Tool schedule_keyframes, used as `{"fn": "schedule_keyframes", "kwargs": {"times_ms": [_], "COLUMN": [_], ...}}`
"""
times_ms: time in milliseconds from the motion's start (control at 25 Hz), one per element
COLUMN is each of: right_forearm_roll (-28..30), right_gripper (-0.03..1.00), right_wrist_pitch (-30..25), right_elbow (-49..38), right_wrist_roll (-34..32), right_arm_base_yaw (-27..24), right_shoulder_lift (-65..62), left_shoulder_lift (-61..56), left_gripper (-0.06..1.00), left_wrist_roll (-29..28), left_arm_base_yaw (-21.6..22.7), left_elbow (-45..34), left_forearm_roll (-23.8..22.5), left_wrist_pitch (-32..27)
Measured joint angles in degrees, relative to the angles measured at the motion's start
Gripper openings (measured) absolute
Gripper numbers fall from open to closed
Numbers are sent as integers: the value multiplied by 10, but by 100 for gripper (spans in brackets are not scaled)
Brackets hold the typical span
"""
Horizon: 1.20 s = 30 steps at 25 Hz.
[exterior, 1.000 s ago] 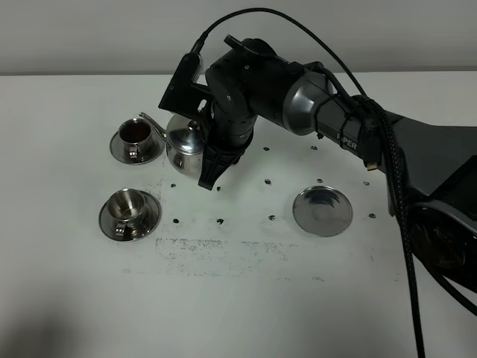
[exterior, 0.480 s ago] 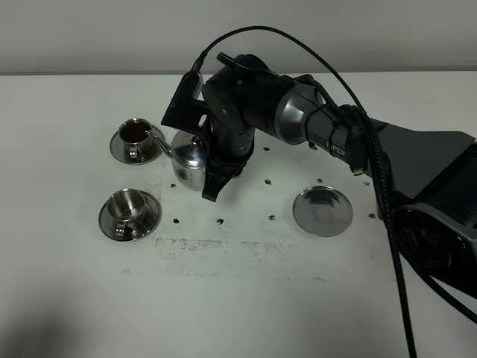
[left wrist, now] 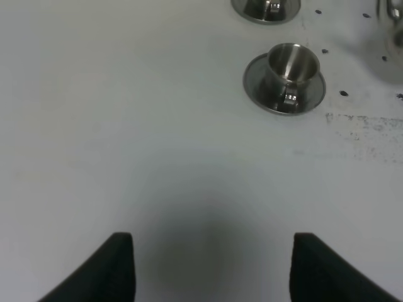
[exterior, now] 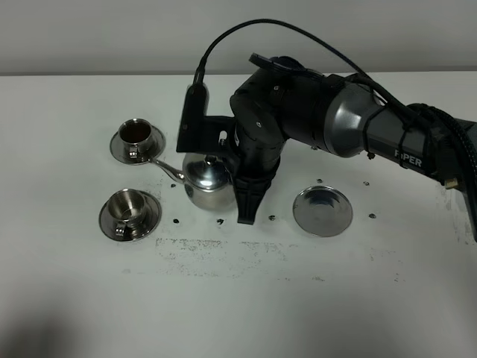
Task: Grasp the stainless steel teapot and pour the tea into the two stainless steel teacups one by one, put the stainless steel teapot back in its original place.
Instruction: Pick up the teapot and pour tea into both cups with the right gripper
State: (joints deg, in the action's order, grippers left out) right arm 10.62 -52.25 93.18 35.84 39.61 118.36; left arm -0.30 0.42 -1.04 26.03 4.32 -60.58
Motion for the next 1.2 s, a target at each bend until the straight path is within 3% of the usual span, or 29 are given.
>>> {"fn": "schedule_keyframes", "kwargs": {"times_ms": [160,400,840,1200], "right_forearm_roll": [21,59,98,144], "right_gripper": [17,17,17,17], "right_wrist_pitch": [15,37,-3,-7], "right_elbow": [-5,10,126,138], "right_wrist_roll": [86,139,159,171], "right_arm_base_yaw": [8,10,25,50], "right_shoulder_lift": [1,10,86,103], "left_shoulder_lift": [0,0,0,0], "left_gripper": [52,52,52,52], "left_wrist_roll": [0,0,0,0], "left_arm_base_yaw": [0,0,0,0], "left_elbow": [0,0,0,0], "left_forearm_roll": [0,0,0,0], "left_wrist_pitch": [0,0,0,0]}}
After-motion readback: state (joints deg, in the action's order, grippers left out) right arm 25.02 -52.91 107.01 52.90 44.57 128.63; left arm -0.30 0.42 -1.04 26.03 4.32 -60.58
